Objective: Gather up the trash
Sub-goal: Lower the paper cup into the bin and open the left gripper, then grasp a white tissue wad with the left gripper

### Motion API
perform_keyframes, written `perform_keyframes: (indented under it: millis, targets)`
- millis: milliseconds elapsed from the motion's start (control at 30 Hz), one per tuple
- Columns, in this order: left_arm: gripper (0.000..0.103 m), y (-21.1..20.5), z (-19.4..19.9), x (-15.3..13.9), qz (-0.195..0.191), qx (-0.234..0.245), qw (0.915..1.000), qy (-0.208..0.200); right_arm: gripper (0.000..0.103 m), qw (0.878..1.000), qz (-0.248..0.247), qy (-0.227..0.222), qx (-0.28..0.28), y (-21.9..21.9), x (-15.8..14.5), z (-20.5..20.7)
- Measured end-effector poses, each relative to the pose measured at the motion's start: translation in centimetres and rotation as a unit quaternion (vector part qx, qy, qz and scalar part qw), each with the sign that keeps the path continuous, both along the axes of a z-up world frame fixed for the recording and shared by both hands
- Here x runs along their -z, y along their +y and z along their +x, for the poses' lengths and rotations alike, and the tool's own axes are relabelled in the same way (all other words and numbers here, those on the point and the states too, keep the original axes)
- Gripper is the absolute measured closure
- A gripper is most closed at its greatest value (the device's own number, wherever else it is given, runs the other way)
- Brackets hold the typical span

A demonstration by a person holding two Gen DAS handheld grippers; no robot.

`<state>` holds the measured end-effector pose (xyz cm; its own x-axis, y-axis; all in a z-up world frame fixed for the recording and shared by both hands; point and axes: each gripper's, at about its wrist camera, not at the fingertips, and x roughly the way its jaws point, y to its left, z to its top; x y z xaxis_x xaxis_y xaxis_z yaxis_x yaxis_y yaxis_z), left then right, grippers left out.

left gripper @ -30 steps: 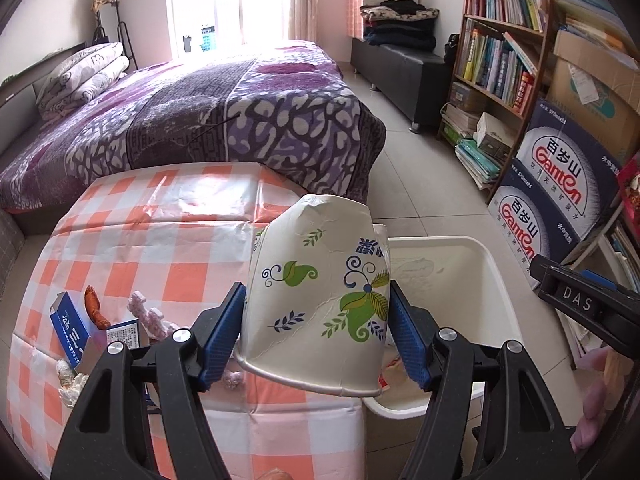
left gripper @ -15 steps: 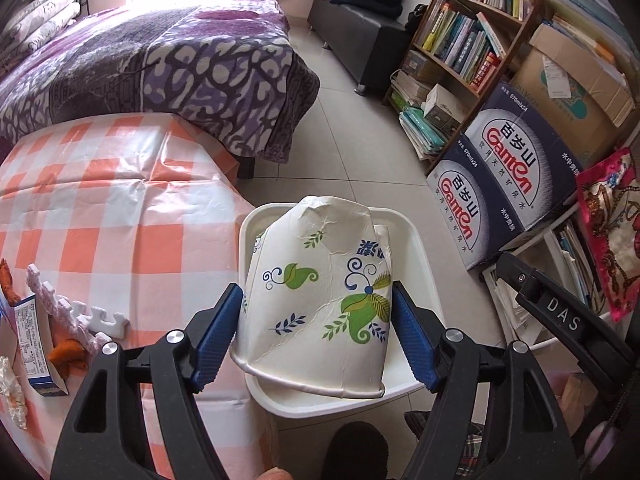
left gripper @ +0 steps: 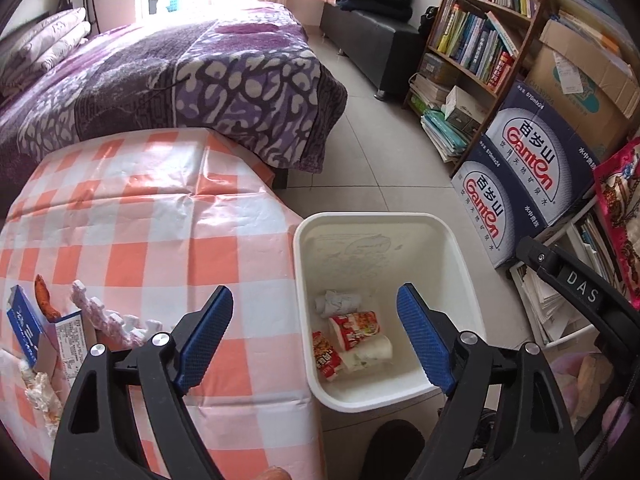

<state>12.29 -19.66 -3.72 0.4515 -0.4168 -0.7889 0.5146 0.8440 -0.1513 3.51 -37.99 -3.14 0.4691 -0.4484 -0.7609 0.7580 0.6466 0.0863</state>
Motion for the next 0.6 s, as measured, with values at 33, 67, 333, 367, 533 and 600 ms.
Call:
perform_keyframes:
  millis: [33,67,333,367,533,600]
  targets:
    - [0.021,0.7,0.2,-0.1,0.008,-0.007,0.9999,-0.01,0.016,1.0,-0.001,0.0,-0.006,0.6,0.1,0.4]
    - [0.02,1.5,0.3,-0.2,0.016,-0.014,0.9996,-0.019,0.014,1.0,-0.004,0.002,-0.014,1.3,0.1,0.8]
    - [0.017,8.5,3.6,1.1,0.074,-0.097,0.9922,-0.024,0.013,0.995,-0.034,0.035,-0.091,7.5,1.4,4.7]
    - [0.017,9.6,4.2,1.4,0.076,-0.114,0.9904,-0.017,0.013,0.993,-0.037,0.039,-0.102,8.2,1.6,5.1]
    - [0.017,14.7,6.3,2.7,0.092,-0.186,0.9781,0.014,0.013,0.984,-0.058,0.06,-0.154,12.2,2.7,7.0]
    - [0.017,16.6,7.0,3.2,0.108,-0.206,0.972,0.033,0.013,0.98,-0.058,0.066,-0.178,13.6,3.1,7.6]
